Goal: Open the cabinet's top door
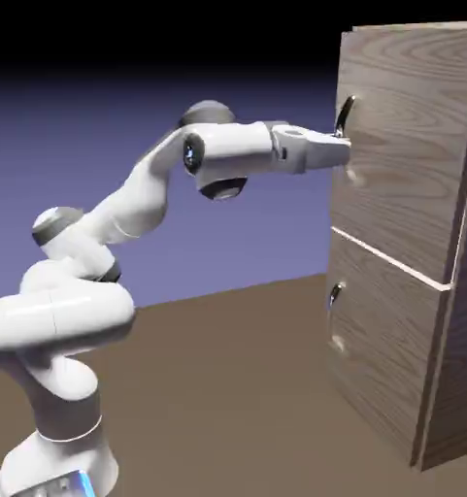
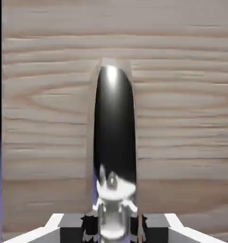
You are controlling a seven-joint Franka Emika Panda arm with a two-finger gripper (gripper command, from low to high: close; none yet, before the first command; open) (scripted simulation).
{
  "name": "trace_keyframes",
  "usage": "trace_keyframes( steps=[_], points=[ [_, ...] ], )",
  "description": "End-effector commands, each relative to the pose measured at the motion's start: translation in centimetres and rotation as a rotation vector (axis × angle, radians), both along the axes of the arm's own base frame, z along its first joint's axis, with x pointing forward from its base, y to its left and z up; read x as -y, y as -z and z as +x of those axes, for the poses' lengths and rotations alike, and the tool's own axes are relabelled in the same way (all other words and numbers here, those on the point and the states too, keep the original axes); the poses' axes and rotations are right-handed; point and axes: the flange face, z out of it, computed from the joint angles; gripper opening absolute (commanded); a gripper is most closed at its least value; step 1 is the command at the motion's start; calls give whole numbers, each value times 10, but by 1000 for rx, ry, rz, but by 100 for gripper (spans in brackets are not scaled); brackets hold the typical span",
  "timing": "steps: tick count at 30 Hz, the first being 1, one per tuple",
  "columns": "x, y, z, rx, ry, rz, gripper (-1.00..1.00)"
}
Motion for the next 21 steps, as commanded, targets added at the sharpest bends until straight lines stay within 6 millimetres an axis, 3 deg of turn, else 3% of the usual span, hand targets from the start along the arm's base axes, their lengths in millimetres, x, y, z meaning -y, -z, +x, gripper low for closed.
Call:
trace_keyframes(
  steps=[1, 10, 21],
  points=[
    [5, 0, -7, 0, -27, 0, -100],
    [52, 0, -57, 0, -262, 0, -100],
    [116, 0, -98, 0, -520, 0, -100]
  ],
)
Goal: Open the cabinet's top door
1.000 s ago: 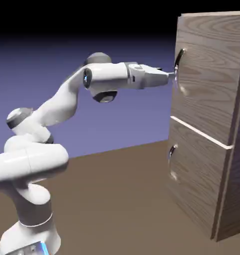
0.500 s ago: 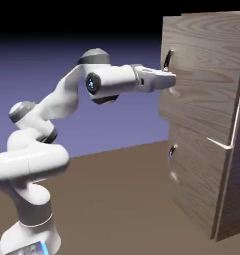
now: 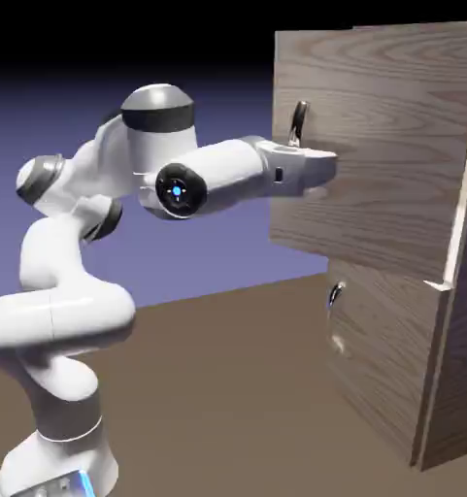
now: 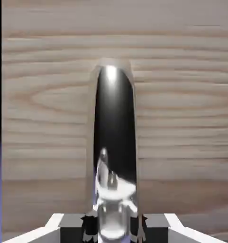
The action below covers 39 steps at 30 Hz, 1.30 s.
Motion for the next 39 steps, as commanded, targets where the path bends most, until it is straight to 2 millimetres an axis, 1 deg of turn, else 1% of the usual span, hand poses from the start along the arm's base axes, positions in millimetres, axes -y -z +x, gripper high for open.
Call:
trace_keyframes(
  steps=[1, 7, 13, 19, 24, 30, 39],
  points=[
    [7, 0, -3, 0, -23, 0, -100],
    [50, 0, -18, 0, -180, 0, -100],
    [99, 0, -27, 0, -348, 0, -100],
    [148, 0, -27, 0, -515, 0, -100],
    [183, 0, -22, 0, -636, 0, -100],
    [213, 0, -15, 0, -742, 0, -100],
    [238, 0, -6, 0, -829, 0, -100]
  ],
)
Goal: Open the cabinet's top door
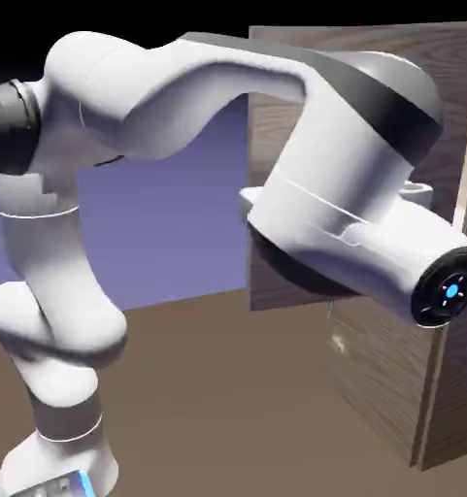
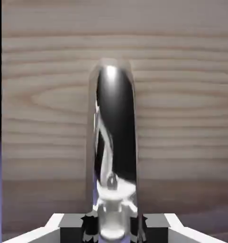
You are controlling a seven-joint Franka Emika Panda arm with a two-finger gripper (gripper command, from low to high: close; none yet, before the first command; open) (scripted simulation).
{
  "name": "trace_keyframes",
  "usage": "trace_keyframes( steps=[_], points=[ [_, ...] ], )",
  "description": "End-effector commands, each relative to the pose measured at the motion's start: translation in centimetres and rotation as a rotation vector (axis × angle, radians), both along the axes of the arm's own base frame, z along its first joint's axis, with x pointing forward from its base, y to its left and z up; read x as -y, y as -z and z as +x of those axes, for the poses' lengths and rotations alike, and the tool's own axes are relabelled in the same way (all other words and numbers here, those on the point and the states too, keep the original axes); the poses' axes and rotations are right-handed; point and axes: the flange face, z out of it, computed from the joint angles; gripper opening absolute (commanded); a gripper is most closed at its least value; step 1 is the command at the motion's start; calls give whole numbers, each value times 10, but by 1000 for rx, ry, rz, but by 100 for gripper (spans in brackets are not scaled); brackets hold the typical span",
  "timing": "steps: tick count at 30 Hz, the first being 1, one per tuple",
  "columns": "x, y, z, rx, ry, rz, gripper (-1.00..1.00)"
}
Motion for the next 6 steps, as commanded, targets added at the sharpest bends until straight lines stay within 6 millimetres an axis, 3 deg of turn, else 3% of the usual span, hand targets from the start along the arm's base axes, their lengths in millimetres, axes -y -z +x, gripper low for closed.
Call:
trace_keyframes(
  steps=[1, 6],
  points=[
    [3, 0, 1, 0, -9, 1, -100],
    [17, 0, 8, 0, -64, 0, -100]
  ],
)
